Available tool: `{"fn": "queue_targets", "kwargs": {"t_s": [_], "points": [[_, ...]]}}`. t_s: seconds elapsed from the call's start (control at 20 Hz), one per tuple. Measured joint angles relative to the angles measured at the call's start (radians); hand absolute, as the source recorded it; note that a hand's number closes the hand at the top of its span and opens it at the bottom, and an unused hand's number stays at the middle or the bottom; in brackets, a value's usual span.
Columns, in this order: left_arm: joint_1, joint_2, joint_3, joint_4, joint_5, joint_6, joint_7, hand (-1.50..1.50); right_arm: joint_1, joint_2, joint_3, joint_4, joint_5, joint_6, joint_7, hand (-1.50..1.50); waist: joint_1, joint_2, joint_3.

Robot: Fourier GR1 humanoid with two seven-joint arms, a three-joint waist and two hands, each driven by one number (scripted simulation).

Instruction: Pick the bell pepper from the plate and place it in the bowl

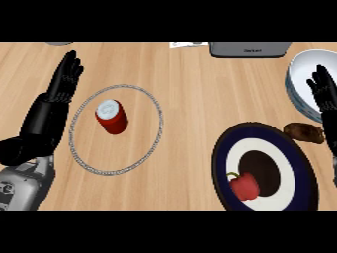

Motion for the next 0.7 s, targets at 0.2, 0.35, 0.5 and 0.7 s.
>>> {"fn": "queue_targets", "kwargs": {"t_s": [0.2, 0.35, 0.5, 0.7], "points": [[0.042, -0.004, 0.064, 0.014, 0.077, -0.030, -0.011, 0.00, 0.022, 0.050, 0.036, -0.039, -0.064, 0.069, 0.064, -1.50, 0.007, 0.001, 0.002], [0.068, -0.021, 0.099, 0.030, 0.144, -0.043, 0.009, 0.00, 0.036, 0.029, 0.078, -0.036, -0.061, 0.112, 0.126, -1.50, 0.015, 0.003, -0.004], [0.102, -0.030, 0.131, 0.049, 0.214, -0.074, 0.023, 0.00, 0.077, 0.018, 0.096, -0.006, 0.029, 0.009, 0.202, -1.50, 0.011, 0.003, -0.002], [0.148, -0.021, 0.184, 0.055, 0.292, -0.139, 0.032, 0.00, 0.119, 0.076, 0.109, -0.013, 0.100, -0.078, 0.196, -1.50, 0.009, 0.002, 0.003]]}}
